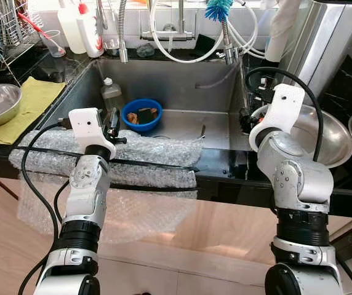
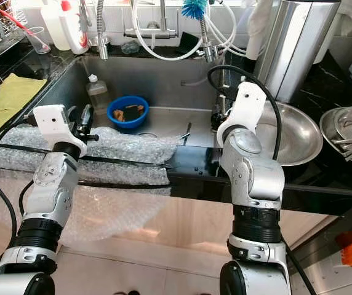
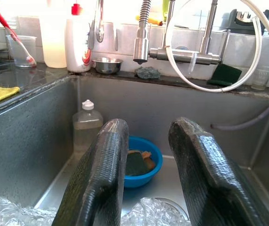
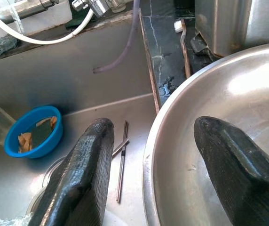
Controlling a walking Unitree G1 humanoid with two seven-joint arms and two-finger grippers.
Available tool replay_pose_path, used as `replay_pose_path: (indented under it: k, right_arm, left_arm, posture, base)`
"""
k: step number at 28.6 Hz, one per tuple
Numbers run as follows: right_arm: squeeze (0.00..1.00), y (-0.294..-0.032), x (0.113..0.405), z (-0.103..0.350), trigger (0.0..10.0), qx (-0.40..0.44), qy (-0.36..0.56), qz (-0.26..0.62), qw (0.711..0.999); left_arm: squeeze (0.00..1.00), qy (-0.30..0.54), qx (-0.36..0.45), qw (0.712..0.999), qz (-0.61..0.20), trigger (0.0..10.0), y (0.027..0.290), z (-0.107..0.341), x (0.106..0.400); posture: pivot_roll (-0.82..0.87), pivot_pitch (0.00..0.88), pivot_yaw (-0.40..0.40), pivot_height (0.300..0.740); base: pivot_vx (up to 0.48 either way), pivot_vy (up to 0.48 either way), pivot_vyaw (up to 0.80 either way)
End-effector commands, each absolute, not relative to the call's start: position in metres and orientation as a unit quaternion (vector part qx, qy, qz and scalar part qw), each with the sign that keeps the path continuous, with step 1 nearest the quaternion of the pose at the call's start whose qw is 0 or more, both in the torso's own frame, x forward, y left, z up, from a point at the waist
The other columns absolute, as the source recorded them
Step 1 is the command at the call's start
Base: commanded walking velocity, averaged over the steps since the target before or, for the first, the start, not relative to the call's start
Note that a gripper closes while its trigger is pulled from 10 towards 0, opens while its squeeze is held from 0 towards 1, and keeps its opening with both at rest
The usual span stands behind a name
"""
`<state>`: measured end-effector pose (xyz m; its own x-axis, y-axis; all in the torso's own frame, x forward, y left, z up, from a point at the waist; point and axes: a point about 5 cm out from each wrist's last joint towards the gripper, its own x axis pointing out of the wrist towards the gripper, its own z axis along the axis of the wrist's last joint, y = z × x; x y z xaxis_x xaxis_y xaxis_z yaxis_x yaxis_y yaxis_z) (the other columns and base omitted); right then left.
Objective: Kitchen organization
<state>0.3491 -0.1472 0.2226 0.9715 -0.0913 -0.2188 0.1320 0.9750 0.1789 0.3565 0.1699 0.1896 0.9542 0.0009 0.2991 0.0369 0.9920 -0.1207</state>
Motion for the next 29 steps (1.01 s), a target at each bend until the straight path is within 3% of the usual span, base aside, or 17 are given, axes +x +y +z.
replay_pose_path:
  k: [1,29]
  right_arm:
    - [0.0,-0.143,0.35,0.224,10.0,0.106,0.112,-0.049,0.987]
    - [0.0,-0.126,0.354,0.224,10.0,0.135,0.119,-0.014,0.984]
  left_arm:
    - [0.0,-0.148,-0.066,0.987,-0.01,10.0,0.171,0.19,0.357]
    - [0.0,-0.145,-0.063,0.987,-0.011,10.0,0.171,0.19,0.357]
  posture:
    - [-0.1,0.101,0.055,0.74]
    - [-0.09,0.1,0.053,0.74]
  base:
    - [0.0,0.0,0.0]
    - [0.0,0.0,0.0]
